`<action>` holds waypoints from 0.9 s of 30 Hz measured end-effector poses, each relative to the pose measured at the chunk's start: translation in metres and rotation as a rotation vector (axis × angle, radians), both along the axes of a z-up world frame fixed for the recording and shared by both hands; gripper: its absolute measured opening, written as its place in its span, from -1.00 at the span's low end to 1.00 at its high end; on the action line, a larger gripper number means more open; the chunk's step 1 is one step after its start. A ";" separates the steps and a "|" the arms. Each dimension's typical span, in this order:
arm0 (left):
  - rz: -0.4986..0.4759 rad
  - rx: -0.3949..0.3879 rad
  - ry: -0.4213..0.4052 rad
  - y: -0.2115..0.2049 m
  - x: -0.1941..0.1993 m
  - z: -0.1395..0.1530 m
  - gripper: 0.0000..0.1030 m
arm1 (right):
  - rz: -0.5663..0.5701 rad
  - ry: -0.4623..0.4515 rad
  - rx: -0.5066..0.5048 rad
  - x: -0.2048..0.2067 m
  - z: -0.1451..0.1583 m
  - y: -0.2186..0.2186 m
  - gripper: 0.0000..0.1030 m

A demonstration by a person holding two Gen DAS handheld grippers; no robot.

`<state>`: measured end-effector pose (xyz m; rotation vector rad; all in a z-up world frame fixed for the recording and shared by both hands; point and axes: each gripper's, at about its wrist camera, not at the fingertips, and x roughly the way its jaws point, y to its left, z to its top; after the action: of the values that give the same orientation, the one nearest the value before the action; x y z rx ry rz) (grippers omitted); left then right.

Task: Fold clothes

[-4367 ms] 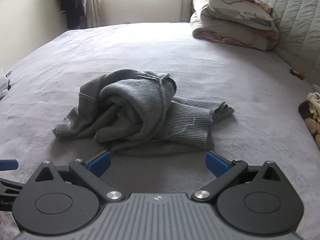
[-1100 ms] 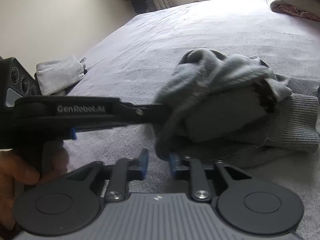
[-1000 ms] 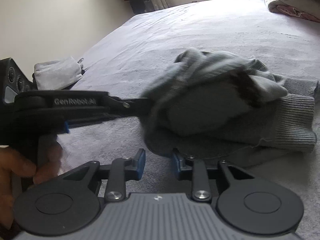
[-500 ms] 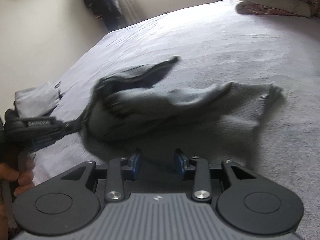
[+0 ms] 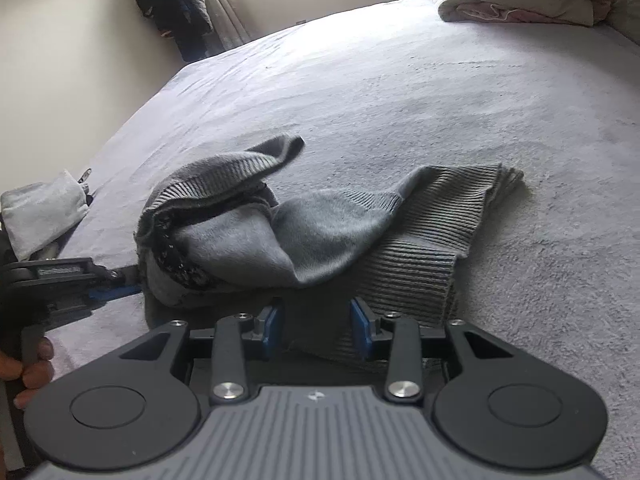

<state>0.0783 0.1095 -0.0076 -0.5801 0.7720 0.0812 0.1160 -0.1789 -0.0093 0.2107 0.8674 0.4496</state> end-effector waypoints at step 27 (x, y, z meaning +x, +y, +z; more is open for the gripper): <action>-0.253 0.188 -0.172 -0.046 0.004 0.015 -0.27 | -0.200 0.081 0.005 0.041 -0.027 -0.047 -0.18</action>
<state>0.0819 0.0637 0.0075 -0.3031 0.6567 -0.1273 0.1567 -0.2258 -0.0365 0.3189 0.9145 0.2580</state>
